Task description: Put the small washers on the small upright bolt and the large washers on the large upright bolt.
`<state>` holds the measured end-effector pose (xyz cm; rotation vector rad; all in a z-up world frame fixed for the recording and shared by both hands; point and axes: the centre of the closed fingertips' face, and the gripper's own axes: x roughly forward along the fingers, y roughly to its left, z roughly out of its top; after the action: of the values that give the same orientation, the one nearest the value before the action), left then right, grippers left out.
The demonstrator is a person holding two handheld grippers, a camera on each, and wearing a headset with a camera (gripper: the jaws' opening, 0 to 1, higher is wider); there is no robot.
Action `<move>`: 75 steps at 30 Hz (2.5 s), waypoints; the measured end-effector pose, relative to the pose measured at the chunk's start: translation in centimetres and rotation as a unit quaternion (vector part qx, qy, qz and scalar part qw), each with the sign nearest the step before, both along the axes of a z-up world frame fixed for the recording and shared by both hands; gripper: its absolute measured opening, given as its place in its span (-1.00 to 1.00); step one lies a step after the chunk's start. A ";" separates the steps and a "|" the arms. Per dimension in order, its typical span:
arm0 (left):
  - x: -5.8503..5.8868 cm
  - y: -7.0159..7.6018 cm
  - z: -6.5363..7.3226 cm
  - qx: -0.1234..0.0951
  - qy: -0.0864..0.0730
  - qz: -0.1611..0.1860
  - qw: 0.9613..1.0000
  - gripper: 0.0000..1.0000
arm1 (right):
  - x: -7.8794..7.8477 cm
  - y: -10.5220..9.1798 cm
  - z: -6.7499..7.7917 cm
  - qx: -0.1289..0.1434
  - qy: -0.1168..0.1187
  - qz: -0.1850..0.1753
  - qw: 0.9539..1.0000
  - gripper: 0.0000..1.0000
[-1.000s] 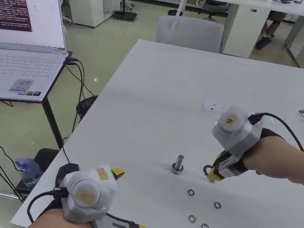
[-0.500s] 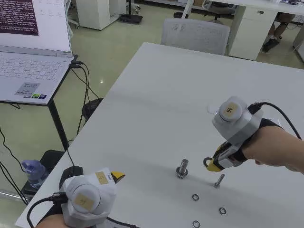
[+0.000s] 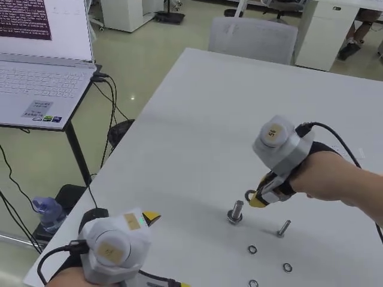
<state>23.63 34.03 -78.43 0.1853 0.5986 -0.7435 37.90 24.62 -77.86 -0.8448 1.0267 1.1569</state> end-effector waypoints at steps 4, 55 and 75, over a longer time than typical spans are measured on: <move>0.2 0.0 0.2 -0.004 -0.003 -0.002 1.000 0.95 | 0.2 0.4 -0.8 -0.007 0.002 0.006 1.000 -0.57; -0.2 1.0 -0.7 0.010 0.010 -0.005 1.000 0.92 | 0.4 1.3 -7.4 -0.038 0.005 0.015 0.999 -0.56; -0.9 1.1 -1.1 0.009 0.018 -0.009 1.000 0.85 | 0.3 1.4 -8.4 -0.052 0.006 0.010 0.999 -0.55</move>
<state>22.77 35.11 -79.52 0.1942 0.6397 -0.7599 38.17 26.00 -86.25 -0.9332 1.0971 1.1352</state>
